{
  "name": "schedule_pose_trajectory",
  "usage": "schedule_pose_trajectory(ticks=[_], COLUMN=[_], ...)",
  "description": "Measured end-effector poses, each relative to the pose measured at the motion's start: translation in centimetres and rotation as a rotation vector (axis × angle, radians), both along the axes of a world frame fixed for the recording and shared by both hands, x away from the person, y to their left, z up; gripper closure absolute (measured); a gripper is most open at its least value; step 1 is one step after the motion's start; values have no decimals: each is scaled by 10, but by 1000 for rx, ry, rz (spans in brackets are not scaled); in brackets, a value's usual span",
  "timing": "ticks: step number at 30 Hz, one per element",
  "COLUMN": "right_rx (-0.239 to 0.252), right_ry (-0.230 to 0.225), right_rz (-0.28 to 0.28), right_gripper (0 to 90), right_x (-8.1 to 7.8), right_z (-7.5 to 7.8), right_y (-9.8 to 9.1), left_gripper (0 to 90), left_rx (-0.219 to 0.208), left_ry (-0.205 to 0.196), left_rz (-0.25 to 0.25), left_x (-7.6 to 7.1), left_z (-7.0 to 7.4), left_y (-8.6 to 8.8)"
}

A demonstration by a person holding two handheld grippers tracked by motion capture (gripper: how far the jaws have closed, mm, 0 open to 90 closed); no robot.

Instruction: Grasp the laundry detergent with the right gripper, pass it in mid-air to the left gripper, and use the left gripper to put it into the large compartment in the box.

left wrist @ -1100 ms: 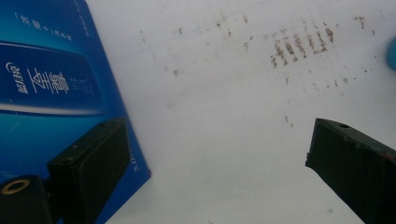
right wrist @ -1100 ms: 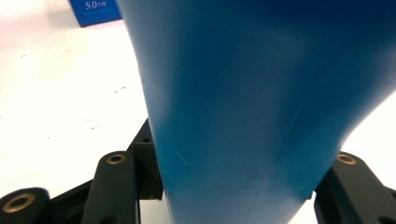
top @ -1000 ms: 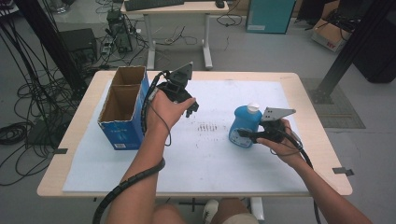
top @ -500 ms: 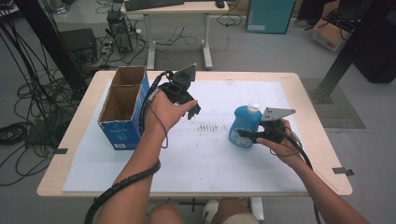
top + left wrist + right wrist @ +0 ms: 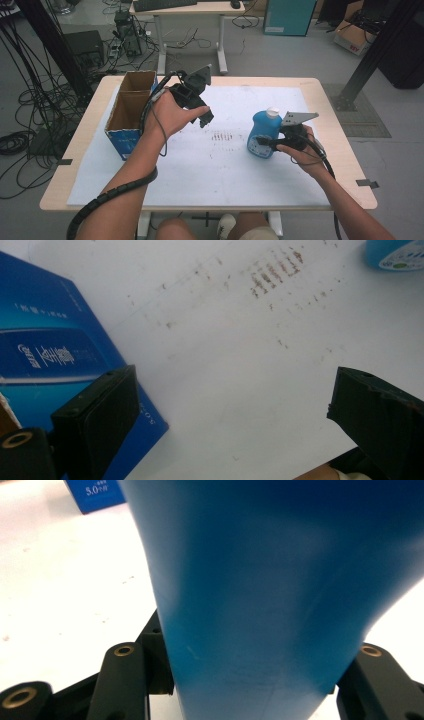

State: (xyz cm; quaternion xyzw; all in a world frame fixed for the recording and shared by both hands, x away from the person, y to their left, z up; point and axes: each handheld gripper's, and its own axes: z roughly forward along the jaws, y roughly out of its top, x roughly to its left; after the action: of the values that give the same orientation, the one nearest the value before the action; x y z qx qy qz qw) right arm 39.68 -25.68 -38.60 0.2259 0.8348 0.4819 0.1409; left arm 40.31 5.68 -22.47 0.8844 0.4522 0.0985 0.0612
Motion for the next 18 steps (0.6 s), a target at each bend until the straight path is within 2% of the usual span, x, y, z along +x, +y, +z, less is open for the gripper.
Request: schedule_pose_trajectory(ticks=[5, 6, 11, 15, 18], right_rx=[-7, -11, -3, 2, -1], right_ry=[11, 10, 31, 67, 87], right_rz=[17, 27, 28, 39, 52], right_gripper=[446, 446, 445, 445, 444], right_x=[3, 4, 10, 16, 20], right_z=[19, 24, 44, 60, 69], right_y=[-3, -3, 2, 11, 21], left_gripper=[66, 66, 66, 66, 66], left_rx=[0, 12, 33, 38, 31], left_ry=[-17, -10, -23, -33, -34], left_rz=[-63, -104, -205, -288, -329], left_x=[1, 2, 4, 8, 12], left_z=[14, 19, 36, 49, 58], left_y=[-2, -2, -5, -5, -2])
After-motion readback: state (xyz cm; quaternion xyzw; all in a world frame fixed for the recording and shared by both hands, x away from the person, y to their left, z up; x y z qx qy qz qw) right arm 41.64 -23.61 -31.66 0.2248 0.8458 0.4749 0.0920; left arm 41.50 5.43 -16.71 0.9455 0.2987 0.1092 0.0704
